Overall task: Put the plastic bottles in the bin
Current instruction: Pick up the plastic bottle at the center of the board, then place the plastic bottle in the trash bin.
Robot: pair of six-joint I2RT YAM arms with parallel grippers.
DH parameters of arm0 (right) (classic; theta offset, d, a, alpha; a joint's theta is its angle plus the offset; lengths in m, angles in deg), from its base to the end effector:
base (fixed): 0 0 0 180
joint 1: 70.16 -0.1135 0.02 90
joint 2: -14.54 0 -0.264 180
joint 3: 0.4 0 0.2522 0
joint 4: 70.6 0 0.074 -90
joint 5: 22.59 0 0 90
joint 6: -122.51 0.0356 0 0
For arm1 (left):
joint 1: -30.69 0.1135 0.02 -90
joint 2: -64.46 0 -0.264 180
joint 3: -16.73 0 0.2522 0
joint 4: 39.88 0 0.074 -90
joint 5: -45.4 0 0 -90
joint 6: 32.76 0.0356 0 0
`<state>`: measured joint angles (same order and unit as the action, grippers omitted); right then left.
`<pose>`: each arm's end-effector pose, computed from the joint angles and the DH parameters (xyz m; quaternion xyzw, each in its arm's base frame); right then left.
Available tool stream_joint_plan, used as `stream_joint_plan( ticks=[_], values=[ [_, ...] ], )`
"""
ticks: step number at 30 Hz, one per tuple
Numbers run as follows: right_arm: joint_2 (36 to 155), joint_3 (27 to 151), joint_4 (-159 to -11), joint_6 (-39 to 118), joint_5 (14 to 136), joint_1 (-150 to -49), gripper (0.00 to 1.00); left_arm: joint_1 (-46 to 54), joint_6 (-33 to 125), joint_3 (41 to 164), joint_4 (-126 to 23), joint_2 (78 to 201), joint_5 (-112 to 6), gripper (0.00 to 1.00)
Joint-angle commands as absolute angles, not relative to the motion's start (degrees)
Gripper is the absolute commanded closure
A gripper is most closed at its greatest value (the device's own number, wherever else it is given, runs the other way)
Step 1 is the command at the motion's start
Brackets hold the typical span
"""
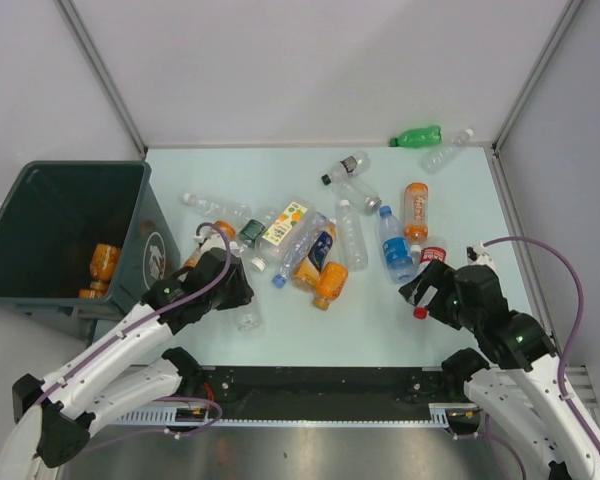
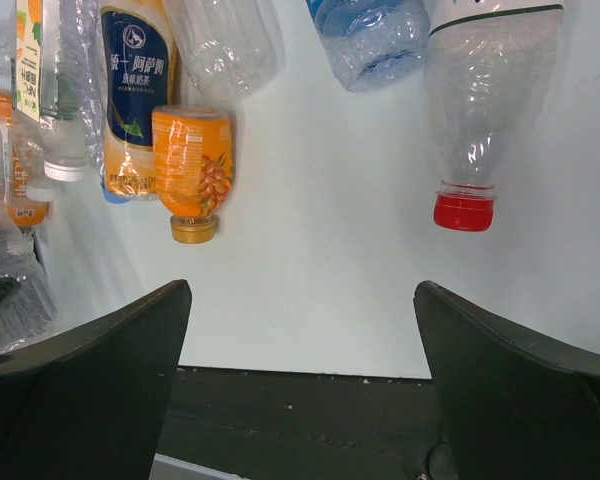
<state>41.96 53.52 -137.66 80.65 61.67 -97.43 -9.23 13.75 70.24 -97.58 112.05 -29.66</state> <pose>0.0856 0.0401 0.2765 0.1849 0.8884 0.2195 0.3583 0.1285 -0.0956 0.2493 -0.0717 0.9351 -0.1242 0.3241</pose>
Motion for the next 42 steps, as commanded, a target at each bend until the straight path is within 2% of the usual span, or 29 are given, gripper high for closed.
stream_joint_plan(
  ticks=[1,6,16,24,30,37,42],
  values=[
    [41.0,53.6,-137.9,79.4,60.6,-97.5,0.0,-9.6,16.3,77.1,-102.1,112.4,-26.8,0.63],
    [40.9,53.5,-137.4,79.3,60.5,-97.4,0.0,-9.6,20.4,85.8,-106.6,114.6,-21.2,0.61],
    [39.6,53.1,-136.8,79.9,59.5,-97.5,0.0,-9.5,29.7,116.9,-119.4,124.1,-10.5,0.59],
    [40.8,53.2,-135.6,79.7,58.8,-97.4,0.0,-7.1,34.8,126.8,-120.3,125.6,-5.8,0.55],
    [43.2,53.2,-131.7,78.7,58.2,-97.3,0.0,0.6,40.4,131.7,-117.8,128.3,-4.5,0.53],
    [49.2,53.6,-123.3,76.2,58.4,-95.9,0.0,15.2,47.4,134.5,-109.0,128.6,-6.8,0.47],
    [54.1,53.5,-117.1,75.9,60.7,-94.2,0.01,24.2,44.9,135.4,-106.1,129.1,-6.2,0.46]
  ],
)
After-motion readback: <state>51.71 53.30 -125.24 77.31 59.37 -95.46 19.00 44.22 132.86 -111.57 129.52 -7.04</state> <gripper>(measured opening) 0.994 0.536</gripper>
